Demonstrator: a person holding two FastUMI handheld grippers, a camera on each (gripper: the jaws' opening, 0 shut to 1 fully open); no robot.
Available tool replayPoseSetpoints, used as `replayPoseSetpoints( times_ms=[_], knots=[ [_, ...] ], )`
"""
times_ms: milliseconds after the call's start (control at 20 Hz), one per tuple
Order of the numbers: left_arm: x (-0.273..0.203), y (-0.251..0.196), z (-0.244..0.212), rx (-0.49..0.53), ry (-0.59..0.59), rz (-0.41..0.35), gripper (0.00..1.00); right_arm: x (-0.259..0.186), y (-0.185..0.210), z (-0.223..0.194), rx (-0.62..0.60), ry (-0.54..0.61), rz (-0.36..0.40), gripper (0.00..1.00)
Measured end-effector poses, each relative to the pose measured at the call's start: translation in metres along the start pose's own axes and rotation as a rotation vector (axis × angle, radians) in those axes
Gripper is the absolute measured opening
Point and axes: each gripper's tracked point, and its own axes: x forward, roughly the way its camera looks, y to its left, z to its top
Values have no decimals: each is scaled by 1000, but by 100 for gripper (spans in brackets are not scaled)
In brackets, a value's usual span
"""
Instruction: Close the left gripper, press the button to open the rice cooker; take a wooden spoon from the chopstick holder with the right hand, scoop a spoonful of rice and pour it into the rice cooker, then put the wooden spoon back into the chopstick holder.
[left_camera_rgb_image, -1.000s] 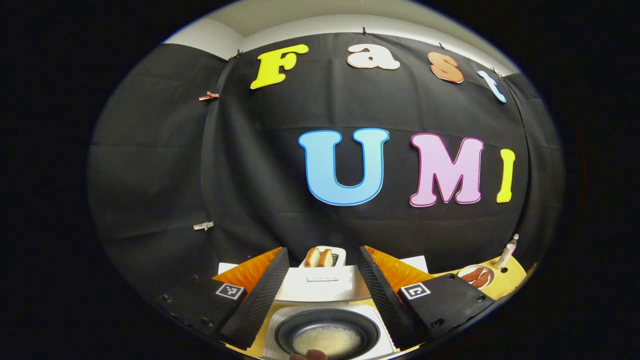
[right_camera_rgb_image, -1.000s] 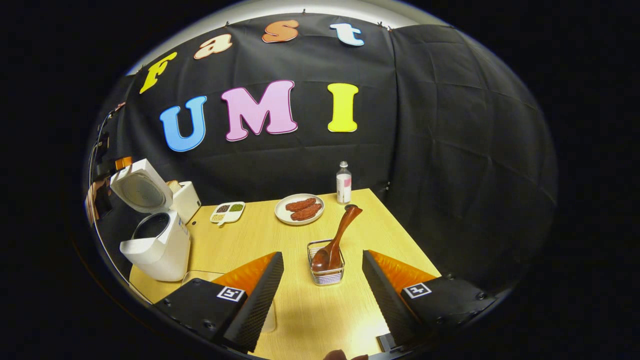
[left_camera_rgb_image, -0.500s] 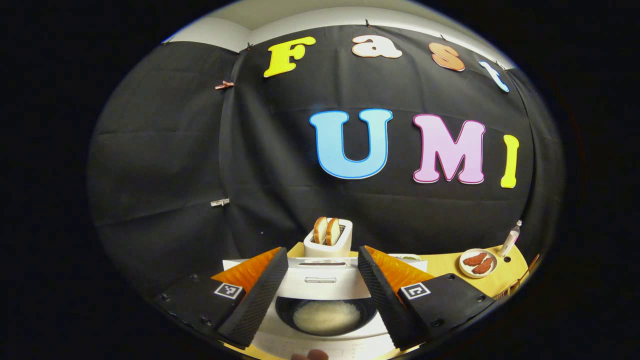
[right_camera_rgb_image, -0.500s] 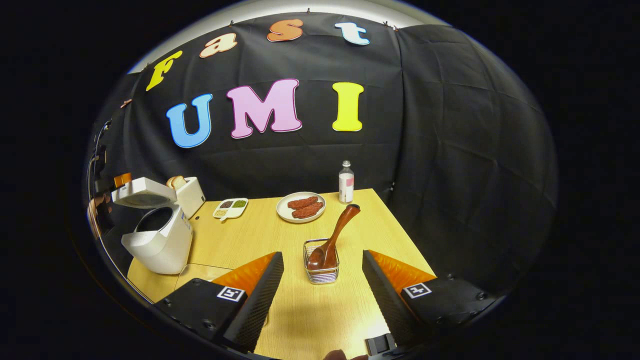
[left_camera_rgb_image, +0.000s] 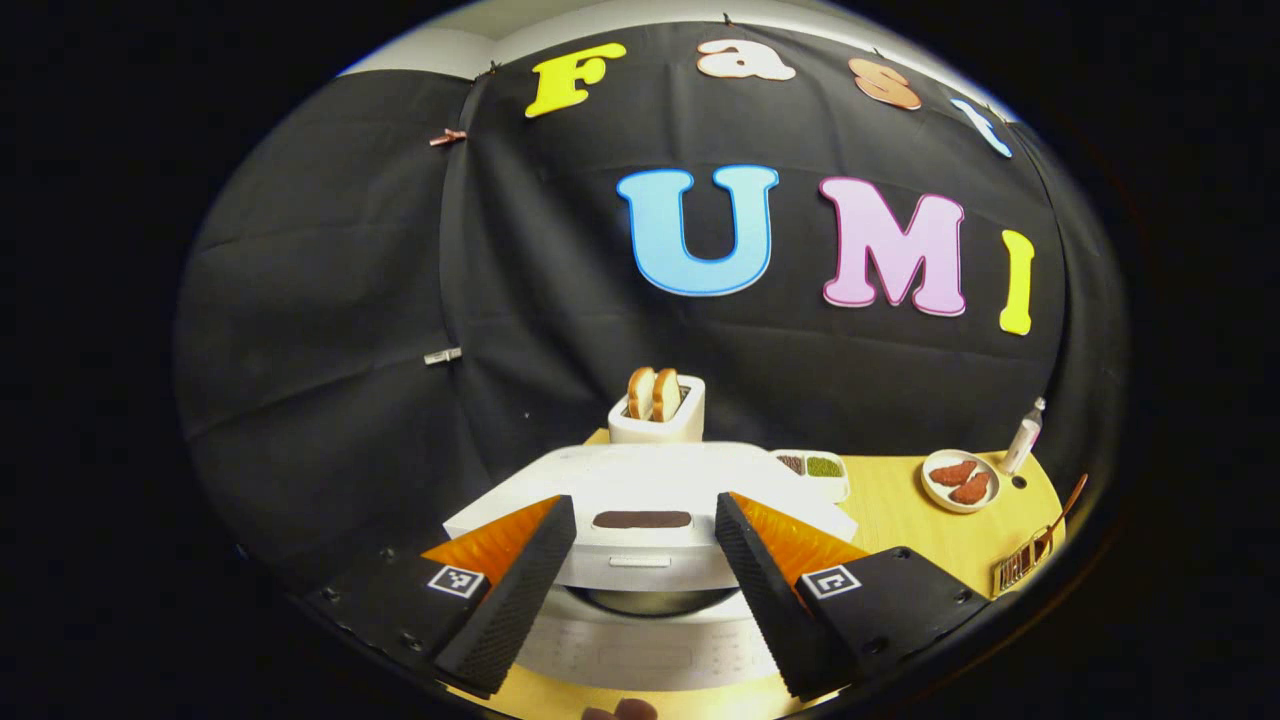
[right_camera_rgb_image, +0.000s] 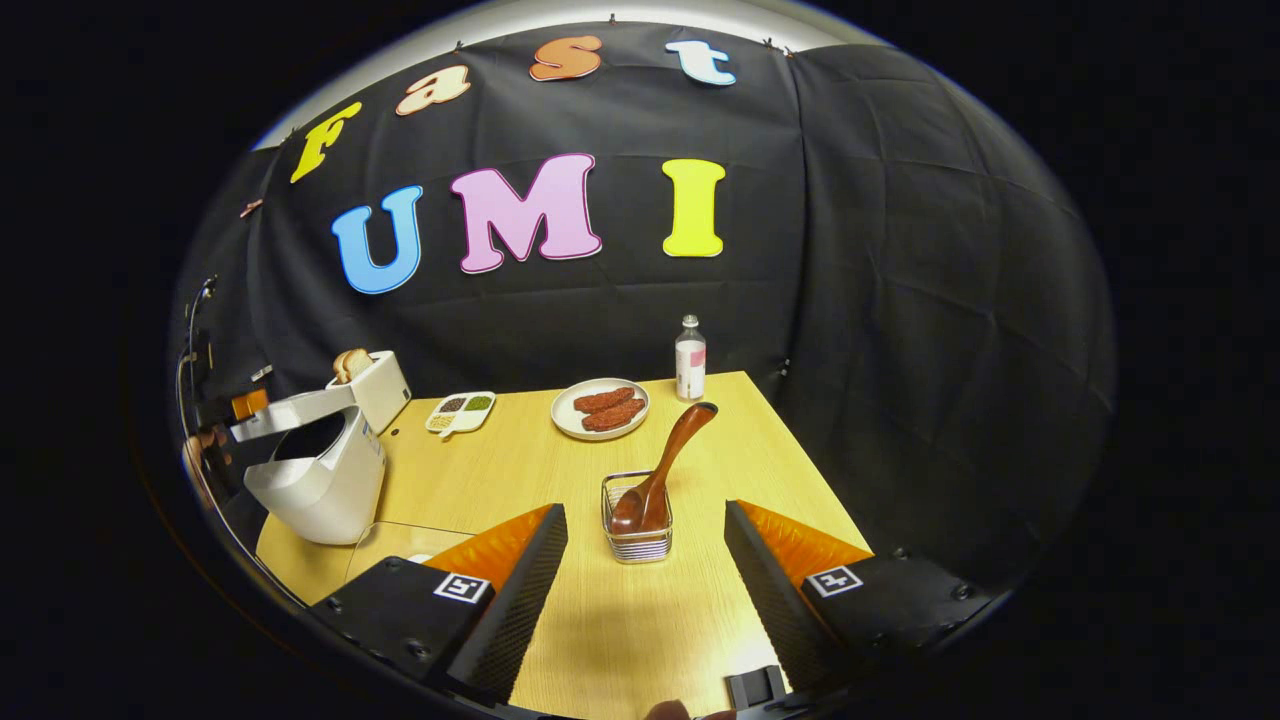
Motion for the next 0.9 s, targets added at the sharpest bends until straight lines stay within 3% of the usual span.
replayPoseSetpoints(
  times_ms=[600, 900],
  knots=[
    [18, -5, -66, -13, 166, -12, 100, -3, 3, -10, 4, 22, 2, 99],
    [15, -6, -71, 18, 122, -12, 100, -3, 9, -10, 12, 20, 6, 99]
  ],
)
